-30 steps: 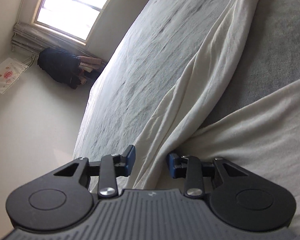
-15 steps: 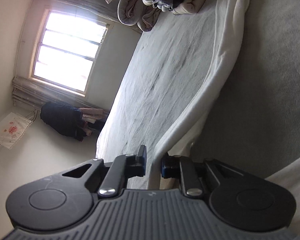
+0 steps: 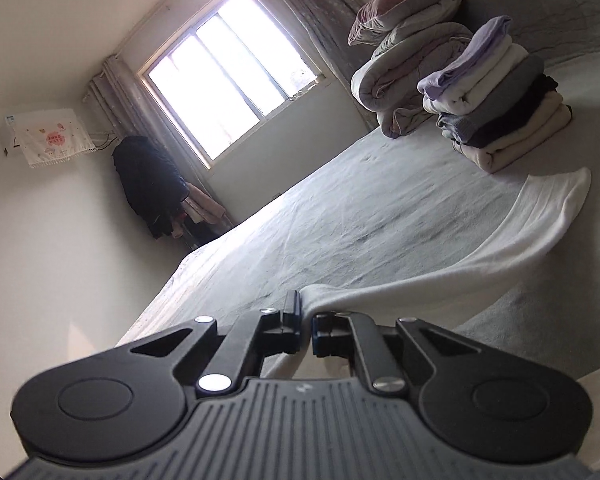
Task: Fold clothes
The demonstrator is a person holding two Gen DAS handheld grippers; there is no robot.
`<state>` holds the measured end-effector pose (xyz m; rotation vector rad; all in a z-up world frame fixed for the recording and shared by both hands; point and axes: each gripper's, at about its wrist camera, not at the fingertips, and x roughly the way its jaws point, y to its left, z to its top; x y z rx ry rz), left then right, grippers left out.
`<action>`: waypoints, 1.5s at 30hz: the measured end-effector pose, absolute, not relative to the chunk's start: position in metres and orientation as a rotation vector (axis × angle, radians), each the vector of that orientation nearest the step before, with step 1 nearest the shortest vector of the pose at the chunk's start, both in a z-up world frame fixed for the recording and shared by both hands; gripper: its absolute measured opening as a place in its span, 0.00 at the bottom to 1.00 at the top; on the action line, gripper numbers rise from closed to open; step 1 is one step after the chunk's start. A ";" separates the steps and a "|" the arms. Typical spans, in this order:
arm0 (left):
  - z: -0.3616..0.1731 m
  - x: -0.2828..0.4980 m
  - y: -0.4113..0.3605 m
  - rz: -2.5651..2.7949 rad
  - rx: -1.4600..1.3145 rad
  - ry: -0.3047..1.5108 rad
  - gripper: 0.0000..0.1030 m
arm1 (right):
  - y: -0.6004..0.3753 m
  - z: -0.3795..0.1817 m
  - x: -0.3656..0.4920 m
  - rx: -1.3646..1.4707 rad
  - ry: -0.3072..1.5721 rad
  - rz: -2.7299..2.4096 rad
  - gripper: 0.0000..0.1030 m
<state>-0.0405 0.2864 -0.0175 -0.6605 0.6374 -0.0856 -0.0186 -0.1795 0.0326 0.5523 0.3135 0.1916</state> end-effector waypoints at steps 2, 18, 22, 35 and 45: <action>-0.017 -0.040 0.287 -0.079 -0.636 0.651 0.05 | -0.172 0.031 -0.028 0.469 0.311 0.190 0.09; -0.026 -0.034 0.281 0.037 -0.501 0.721 0.09 | -0.168 -0.038 -0.043 0.310 0.542 0.167 0.10; -0.018 -0.038 0.273 0.084 -0.446 0.718 0.24 | -0.166 -0.038 -0.044 0.292 0.567 0.187 0.14; 0.018 -0.050 0.235 0.126 -0.308 0.597 0.59 | -0.185 -0.030 -0.045 0.331 0.572 0.171 0.49; 0.027 -0.046 0.198 0.037 -0.263 0.577 0.60 | -0.211 -0.028 -0.046 0.397 0.546 0.106 0.50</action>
